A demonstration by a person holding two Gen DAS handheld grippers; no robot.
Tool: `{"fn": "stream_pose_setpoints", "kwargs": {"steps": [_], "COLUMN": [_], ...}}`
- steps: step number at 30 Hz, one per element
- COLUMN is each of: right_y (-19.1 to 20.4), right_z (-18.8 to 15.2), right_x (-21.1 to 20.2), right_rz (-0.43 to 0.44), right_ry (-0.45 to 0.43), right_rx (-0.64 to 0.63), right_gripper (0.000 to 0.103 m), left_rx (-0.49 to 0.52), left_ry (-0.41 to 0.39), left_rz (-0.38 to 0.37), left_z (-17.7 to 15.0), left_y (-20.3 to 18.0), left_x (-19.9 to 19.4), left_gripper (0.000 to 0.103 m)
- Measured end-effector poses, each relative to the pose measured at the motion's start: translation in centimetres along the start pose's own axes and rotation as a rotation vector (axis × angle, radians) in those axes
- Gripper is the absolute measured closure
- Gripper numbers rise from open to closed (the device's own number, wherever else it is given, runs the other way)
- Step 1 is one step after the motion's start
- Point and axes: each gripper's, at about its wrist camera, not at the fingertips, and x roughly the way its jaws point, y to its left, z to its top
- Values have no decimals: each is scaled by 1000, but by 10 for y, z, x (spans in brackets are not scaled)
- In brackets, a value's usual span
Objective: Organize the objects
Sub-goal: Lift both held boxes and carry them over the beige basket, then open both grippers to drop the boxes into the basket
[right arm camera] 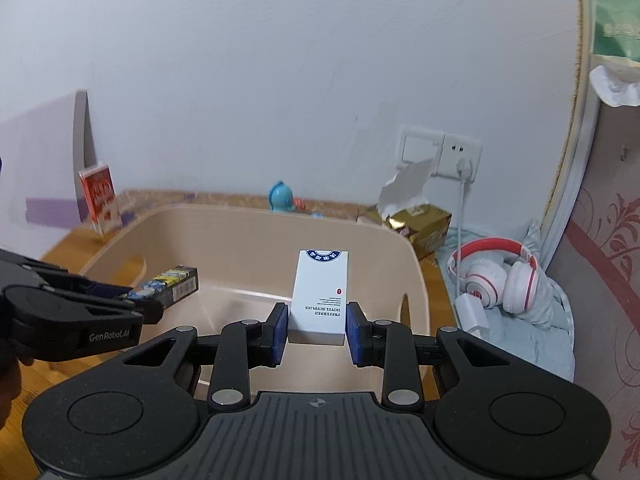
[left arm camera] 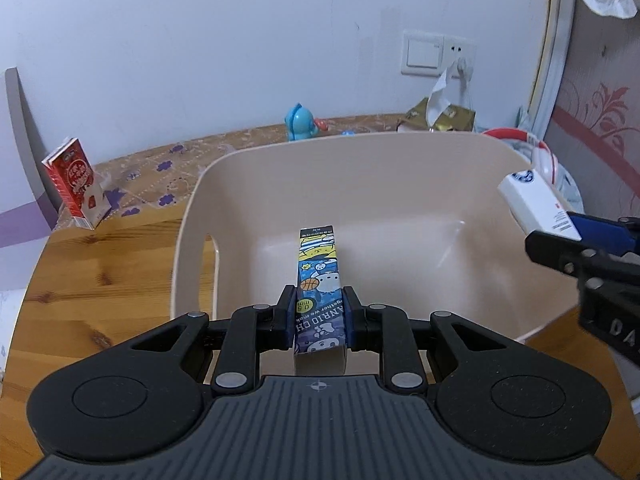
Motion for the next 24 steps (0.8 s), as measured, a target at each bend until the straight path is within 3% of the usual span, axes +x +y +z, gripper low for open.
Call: {"fn": "stream_pose_setpoints", "kwargs": {"steps": [4,6,7,8,11,19,24], "right_y": [4,4,4,4,2,11,22], "right_z": [-4,-6,-7,-8,-9,-19,-33], "right_x": [14,16,15,13,2,-46,-65], "right_rz": [1,-4,-4,-4,-8,-17,8], "right_ry": [54,60,56,52,30,-18,6], "right_rx": [-15,-15,-13,-10,-5,-37,-68], "right_gripper": [74,62,60,53,35,7,2], "left_rx": [21,22,19,18,19,11,18], "left_ry": [23,9,-3,-12,-63,-119,-109], "left_rz": [-18,-24,-28,-33,-38,-49,-75], "left_z": [-3,-4,-5,-5,-6,-25,-50], "left_y": [-2,0,1,2,5,22,37], "left_x": [8,4,0,-3,-21,-68,-85], "left_gripper": [80,79,72,60,35,18,14]}}
